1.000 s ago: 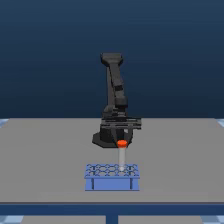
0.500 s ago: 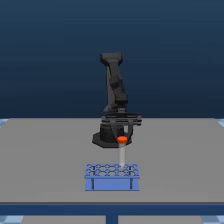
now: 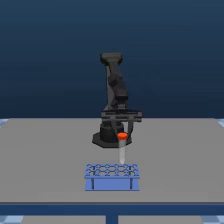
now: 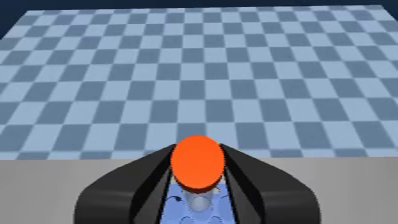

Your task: Pick up the centrifuge tube on the rack

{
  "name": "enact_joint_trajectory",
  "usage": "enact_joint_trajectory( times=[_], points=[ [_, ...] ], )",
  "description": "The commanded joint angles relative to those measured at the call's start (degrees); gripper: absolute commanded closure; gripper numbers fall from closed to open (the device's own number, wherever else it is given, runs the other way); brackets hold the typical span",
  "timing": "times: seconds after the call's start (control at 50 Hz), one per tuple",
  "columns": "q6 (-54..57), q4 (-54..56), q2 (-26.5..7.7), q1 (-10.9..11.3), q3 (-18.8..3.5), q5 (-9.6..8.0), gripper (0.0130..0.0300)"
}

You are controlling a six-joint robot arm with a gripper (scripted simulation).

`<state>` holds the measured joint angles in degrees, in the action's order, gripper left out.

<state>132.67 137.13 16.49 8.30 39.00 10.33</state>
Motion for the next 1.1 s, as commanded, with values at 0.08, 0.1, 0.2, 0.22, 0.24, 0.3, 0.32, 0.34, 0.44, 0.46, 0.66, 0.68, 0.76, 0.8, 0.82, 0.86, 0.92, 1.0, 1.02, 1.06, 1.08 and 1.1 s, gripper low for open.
enact_joint_trajectory(
  times=[0.08, 0.1, 0.2, 0.22, 0.24, 0.3, 0.32, 0.34, 0.44, 0.46, 0.66, 0.68, 0.76, 0.8, 0.82, 0.86, 0.92, 1.0, 1.02, 1.06, 1.08, 1.1],
  points=[
    [3.23, 2.41, 0.26, 0.00, -0.45, 0.80, 0.0300],
    [3.81, 2.99, 0.32, 0.00, -0.56, 0.94, 0.0300],
    [4.65, 3.81, 0.42, 0.00, -0.72, 1.14, 0.0300],
    [4.65, 3.81, 0.42, 0.00, -0.72, 1.14, 0.0300],
    [4.91, 4.06, 0.45, 0.00, -0.78, 1.20, 0.0300],
    [5.05, 4.20, 0.46, 0.00, -0.81, 1.23, 0.0300],
    [5.05, 4.20, 0.46, 0.00, -0.81, 1.23, 0.0300],
    [5.09, 4.24, 0.47, 0.00, -0.81, 1.24, 0.0300],
    [5.09, 4.24, 0.47, 0.00, -0.81, 1.24, 0.0300],
    [5.09, 4.24, 0.47, 0.00, -0.81, 1.24, 0.0300],
    [5.09, 4.24, 0.47, 0.00, -0.81, 1.24, 0.0300],
    [5.09, 4.24, 0.47, 0.00, -0.81, 1.24, 0.0300],
    [5.09, 4.24, 0.47, 0.00, -0.81, 1.24, 0.0300],
    [5.09, 4.24, 0.47, 0.00, -0.81, 1.24, 0.0300],
    [5.09, 4.24, 0.47, 0.00, -0.81, 1.24, 0.0300],
    [5.09, 4.24, 0.47, 0.00, -0.81, 1.24, 0.0300],
    [5.09, 4.24, 0.47, 0.00, -0.81, 1.24, 0.0300],
    [5.09, 4.24, 0.47, 0.00, -0.81, 1.24, 0.0300],
    [5.09, 4.24, 0.47, 0.00, -0.81, 1.24, 0.0300],
    [5.09, 4.24, 0.47, 0.00, -0.81, 1.24, 0.0300],
    [5.09, 4.24, 0.47, 0.00, -0.81, 1.24, 0.0300],
    [5.09, 4.24, 0.47, 0.00, -0.81, 1.24, 0.0300]
  ],
)
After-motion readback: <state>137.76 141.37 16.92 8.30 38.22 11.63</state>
